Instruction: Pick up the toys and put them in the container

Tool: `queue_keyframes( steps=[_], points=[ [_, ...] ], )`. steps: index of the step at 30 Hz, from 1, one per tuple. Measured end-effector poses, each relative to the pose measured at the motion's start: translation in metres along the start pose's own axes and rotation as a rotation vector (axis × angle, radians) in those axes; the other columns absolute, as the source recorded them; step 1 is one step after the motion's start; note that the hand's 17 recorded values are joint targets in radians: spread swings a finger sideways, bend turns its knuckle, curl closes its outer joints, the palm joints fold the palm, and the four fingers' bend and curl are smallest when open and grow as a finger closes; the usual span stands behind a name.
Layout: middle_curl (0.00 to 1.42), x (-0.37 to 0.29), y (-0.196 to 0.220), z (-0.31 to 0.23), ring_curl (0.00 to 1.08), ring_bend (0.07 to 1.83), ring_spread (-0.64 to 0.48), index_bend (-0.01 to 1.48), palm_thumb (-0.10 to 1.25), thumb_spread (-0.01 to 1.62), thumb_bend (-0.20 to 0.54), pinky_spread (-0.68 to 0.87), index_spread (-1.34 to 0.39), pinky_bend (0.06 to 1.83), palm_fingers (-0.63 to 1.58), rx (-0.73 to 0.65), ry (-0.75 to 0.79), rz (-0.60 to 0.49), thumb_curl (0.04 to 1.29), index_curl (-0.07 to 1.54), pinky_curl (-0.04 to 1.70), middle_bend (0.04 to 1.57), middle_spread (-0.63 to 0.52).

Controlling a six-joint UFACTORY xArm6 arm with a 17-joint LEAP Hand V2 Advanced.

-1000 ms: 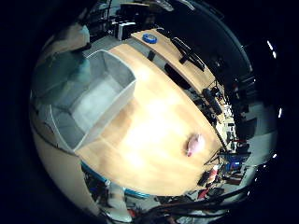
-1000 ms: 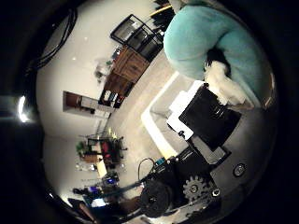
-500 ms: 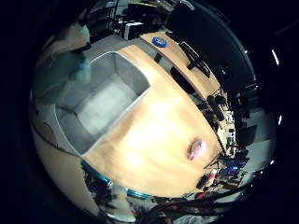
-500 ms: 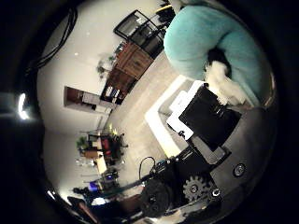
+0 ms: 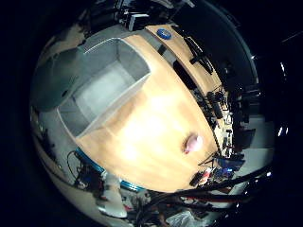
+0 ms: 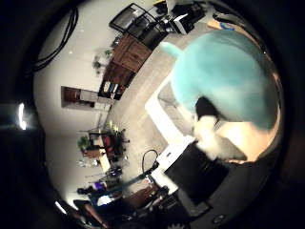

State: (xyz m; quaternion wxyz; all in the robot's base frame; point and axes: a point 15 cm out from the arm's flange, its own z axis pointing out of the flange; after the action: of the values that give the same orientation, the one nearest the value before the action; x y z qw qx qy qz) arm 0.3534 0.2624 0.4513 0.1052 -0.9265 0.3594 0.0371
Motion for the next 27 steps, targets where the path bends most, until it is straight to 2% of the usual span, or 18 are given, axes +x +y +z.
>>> queue_keyframes(
  steps=[13, 27],
  points=[
    [0.46, 0.002, 0.002, -0.014, 0.37, 0.83, -0.33, 0.16, 0.57, 0.97, -0.031, -0.37, -0.58, 1.33, 0.30, 0.036, 0.006, -0.005, 0.51, 0.45, 0.41, 0.20, -0.36],
    [0.40, -0.001, 0.004, -0.024, 0.33, 0.78, -0.33, 0.18, 0.57, 0.98, -0.027, -0.30, -0.58, 1.24, 0.34, 0.060, 0.013, -0.007, 0.47, 0.38, 0.34, 0.19, -0.35]
  ],
)
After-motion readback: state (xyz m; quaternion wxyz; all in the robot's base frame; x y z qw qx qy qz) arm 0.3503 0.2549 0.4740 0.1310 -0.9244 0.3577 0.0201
